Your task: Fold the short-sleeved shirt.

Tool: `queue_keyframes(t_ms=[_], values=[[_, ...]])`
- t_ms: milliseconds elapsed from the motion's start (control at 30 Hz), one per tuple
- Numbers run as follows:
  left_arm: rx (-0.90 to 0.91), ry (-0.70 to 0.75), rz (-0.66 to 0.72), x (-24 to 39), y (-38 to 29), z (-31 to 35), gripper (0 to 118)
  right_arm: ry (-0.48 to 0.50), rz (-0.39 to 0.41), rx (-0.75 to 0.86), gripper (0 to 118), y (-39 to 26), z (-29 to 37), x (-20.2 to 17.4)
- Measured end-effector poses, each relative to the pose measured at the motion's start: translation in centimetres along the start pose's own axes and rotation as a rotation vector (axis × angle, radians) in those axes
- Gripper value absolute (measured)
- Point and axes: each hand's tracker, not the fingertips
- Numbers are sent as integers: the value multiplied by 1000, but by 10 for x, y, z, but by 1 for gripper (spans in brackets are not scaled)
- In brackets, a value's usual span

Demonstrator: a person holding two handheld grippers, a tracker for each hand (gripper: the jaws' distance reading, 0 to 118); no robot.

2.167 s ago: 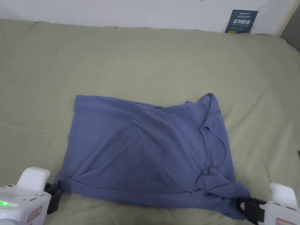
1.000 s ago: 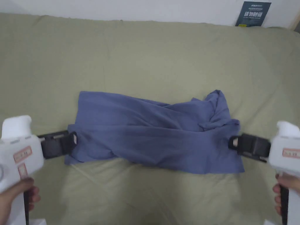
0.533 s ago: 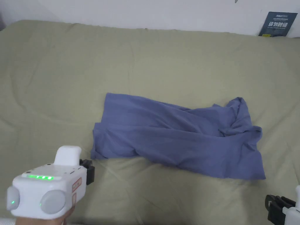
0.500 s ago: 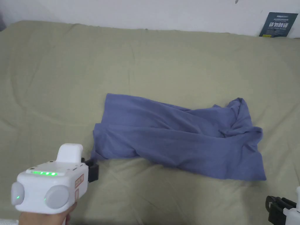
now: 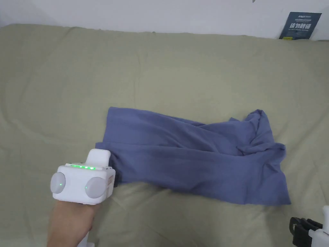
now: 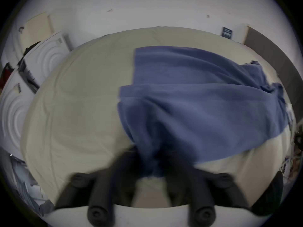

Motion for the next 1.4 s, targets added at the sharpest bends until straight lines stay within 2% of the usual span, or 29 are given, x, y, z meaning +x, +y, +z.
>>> queue_keyframes(t_ms=[100,133,167,200,233,333,400,433,467,533,567,600,633,800,900,1033,1167,1233,1267,1300,1333,1367,1400], values=[[-5,-10,35,0,1,10,4,6,20,-1,6,14,-14,-1],[8,-33,78,-4,1,14,4,8,36,8,22,20,-22,-1],[27,-47,109,-9,0,19,4,2,45,16,60,26,-30,-2],[34,-50,116,-9,3,25,4,0,41,17,112,32,-38,-1],[38,-48,116,-11,4,30,4,10,39,14,118,38,-48,2],[55,-50,114,-15,8,39,4,-9,58,27,118,54,-73,-1],[57,-57,113,-17,9,40,4,-88,114,-55,118,62,-98,-1],[47,-70,101,-17,10,40,4,-100,130,-122,116,64,-107,-2],[43,-68,91,-17,10,36,4,-73,129,-188,116,64,-113,-2],[38,-62,76,-18,9,34,4,-6,52,-129,50,59,-113,-3],[26,-72,81,-19,8,34,3,-32,75,-87,40,61,-102,-6],[33,-76,91,-21,6,34,3,23,75,-74,8,64,-96,-7],[41,-75,97,-21,5,37,3,17,33,-61,8,60,-86,-6],[89,-100,116,-27,5,72,3,103,15,-29,8,67,-39,-2],[108,-119,104,-30,1,103,3,126,34,-27,8,69,-7,-1],[68,-147,80,-31,-14,133,3,153,41,-97,8,59,15,8],[-8,-165,92,-34,-40,134,3,144,32,-182,8,32,11,21],[-54,-172,103,-35,-52,124,3,133,-22,-233,9,17,1,28],[-52,-176,105,-36,-57,119,4,141,-55,-226,14,10,-2,31],[-57,-184,109,-36,-61,116,12,150,-63,-201,39,4,-5,34],[-39,-178,131,-36,-65,114,37,136,-64,-178,67,-1,-6,35],[2,-141,151,-36,-67,116,78,73,-41,-169,87,-3,-6,33],[25,-101,139,-35,-70,119,104,35,-22,-172,91,-4,-5,32]])
